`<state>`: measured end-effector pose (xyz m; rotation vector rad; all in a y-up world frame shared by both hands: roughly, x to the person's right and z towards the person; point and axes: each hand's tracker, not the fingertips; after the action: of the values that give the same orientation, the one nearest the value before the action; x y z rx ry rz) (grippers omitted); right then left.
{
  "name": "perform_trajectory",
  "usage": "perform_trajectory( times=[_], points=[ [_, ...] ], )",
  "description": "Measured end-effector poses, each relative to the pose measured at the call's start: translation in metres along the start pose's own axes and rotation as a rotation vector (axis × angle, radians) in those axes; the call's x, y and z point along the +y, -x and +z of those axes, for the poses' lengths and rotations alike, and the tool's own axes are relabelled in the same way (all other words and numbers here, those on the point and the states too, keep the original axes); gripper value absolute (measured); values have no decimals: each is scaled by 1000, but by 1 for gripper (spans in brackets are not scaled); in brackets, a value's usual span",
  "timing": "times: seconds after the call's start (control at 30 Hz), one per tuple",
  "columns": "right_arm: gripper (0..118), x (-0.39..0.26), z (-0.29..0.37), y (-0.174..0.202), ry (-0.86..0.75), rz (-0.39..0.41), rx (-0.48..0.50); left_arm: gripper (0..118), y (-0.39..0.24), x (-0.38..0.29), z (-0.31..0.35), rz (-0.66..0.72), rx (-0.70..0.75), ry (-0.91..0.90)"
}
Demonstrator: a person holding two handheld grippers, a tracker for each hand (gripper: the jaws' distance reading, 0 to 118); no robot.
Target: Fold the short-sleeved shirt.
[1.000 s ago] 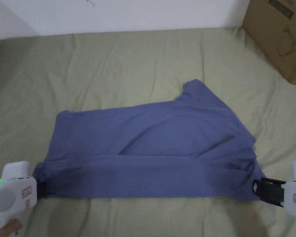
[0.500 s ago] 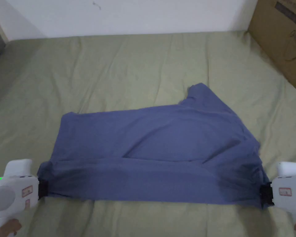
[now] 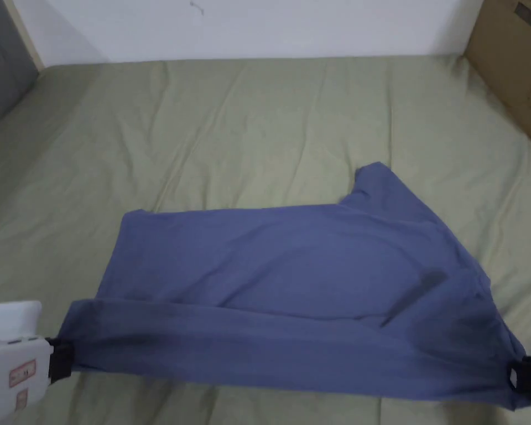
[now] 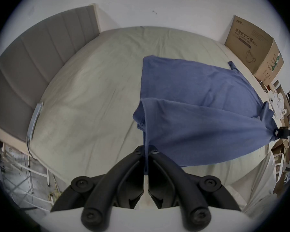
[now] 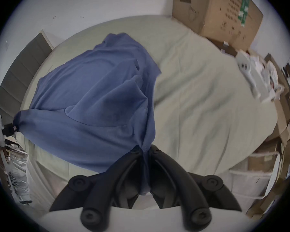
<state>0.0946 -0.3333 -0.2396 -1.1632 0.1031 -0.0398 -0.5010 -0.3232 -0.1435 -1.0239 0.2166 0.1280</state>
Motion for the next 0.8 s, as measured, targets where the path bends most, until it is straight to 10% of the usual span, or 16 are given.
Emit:
perform_trajectory(
  times=[0.13, 0.23, 0.3, 0.5, 0.57, 0.6, 0.8],
  points=[
    [9, -29, -15, 1, 21, 11, -9, 4, 9, -27, -18, 18, 4, 43],
    [68, -23, -8, 7, -19, -12, -49, 65, 7, -17, -15, 21, 59, 19],
    [76, -14, 2, 8, -49, 18, -68, 85, 6, -4, -6, 11, 57, -13],
    [72, 15, 38, 23, -183, 38, 5, 74, -22, 30, 30, 18, -35, -161],
    [45, 20, 41, 31, -190, 47, 16, 37, -36, 35, 28, 10, -44, -168],
    [13, 20, 37, 35, -193, 47, 19, 3, -42, 33, 24, 8, -43, -166],
    [1, 27, 2, 47, -123, 21, 78, 0, -57, 33, -9, 21, -70, -103]
  ],
)
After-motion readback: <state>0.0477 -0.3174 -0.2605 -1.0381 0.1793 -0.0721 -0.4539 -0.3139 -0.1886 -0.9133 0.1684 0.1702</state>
